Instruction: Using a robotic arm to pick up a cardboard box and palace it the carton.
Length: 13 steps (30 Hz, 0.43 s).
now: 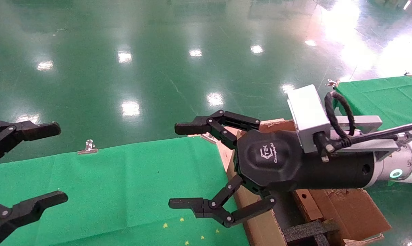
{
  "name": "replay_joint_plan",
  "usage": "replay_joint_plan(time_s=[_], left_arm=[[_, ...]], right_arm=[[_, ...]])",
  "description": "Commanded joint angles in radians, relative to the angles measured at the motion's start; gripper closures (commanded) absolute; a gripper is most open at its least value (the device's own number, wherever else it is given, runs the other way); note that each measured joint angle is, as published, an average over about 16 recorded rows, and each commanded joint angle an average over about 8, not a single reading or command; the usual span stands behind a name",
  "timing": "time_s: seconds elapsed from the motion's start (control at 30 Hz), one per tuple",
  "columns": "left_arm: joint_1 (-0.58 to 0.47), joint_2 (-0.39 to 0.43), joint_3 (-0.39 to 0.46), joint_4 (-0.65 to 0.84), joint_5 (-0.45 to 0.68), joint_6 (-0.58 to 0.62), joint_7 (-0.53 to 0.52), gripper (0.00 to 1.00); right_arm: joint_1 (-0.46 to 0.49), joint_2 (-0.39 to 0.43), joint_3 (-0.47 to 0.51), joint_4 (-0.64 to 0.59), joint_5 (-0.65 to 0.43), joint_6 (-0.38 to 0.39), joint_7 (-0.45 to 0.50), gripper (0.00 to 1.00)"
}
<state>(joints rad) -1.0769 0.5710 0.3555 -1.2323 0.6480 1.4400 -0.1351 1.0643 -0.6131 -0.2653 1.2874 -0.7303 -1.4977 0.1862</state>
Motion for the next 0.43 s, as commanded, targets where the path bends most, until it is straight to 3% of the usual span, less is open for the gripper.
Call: replay_joint_plan(time_s=[0.03,0.43], left_arm=[[0.000,0.000,0.000,0.000,0.000,0.000,0.000,0.00],[0.000,0.000,0.000,0.000,0.000,0.000,0.000,0.00]], right_arm=[[-0.019,-0.004,0.027,0.007,0.000,-0.003,-0.006,0.00],[-0.003,-0.001,0.004,0.002,-0.001,-0.002,-0.002,0.00]])
